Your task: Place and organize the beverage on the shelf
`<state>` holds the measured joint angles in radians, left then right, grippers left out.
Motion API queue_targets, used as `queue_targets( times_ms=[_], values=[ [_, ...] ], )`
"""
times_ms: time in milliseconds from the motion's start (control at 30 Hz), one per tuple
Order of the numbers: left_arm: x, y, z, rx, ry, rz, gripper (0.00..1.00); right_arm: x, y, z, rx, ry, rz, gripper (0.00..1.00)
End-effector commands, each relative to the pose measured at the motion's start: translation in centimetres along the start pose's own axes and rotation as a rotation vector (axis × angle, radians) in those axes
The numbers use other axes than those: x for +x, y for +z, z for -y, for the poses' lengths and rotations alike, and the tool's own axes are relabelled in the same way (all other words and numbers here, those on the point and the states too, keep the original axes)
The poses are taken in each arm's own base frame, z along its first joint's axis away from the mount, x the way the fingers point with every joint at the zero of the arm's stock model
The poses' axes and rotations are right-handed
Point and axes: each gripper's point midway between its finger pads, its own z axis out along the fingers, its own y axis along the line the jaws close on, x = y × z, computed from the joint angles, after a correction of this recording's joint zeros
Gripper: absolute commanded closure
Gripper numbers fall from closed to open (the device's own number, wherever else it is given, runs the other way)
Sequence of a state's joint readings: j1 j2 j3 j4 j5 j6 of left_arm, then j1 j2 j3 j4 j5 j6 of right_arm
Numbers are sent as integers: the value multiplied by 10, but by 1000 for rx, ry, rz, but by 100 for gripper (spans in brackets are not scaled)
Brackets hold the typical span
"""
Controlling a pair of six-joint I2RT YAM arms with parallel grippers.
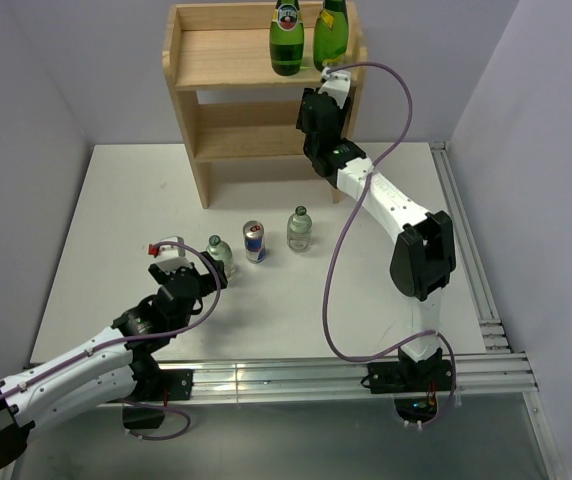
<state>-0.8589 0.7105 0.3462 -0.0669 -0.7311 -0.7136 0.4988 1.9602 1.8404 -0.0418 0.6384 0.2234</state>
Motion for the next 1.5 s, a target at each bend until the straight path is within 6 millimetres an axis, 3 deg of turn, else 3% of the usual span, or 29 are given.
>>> queue_targets(
  times_ms=[0,167,200,467,700,833,900,933,1033,1200,1467],
  values=[
    [-11,0,8,21,-14,32,1,7,5,3,-5,25,-5,100],
    [-10,0,8,23,-10,30,1,21,-4,13,11,28,-23,100],
    [-11,0,8,22,-10,31,1,14,-9,13,5,43,-3,100],
    [-11,0,8,24,-11,31,1,17,-24,19,14,51,7,100],
    [-11,0,8,22,-12,31,1,23,-18,14,16,32,1,100],
    [-11,0,8,22,-12,31,1,15,-14,9,18,37,9,99],
    [-11,0,8,20,-11,31,1,16,-12,8,19,37,5,81],
    [-11,0,8,21,-9,30,1,16,-11,7,21,37,6,58],
    [-11,0,8,20,-11,31,1,14,-10,6,23,38,10,31],
    [-11,0,8,21,-11,30,1,17,-9,5,24,28,5,14],
    [-11,0,7,18,-10,31,1,18,-17,8,30,28,7,12]
  ],
)
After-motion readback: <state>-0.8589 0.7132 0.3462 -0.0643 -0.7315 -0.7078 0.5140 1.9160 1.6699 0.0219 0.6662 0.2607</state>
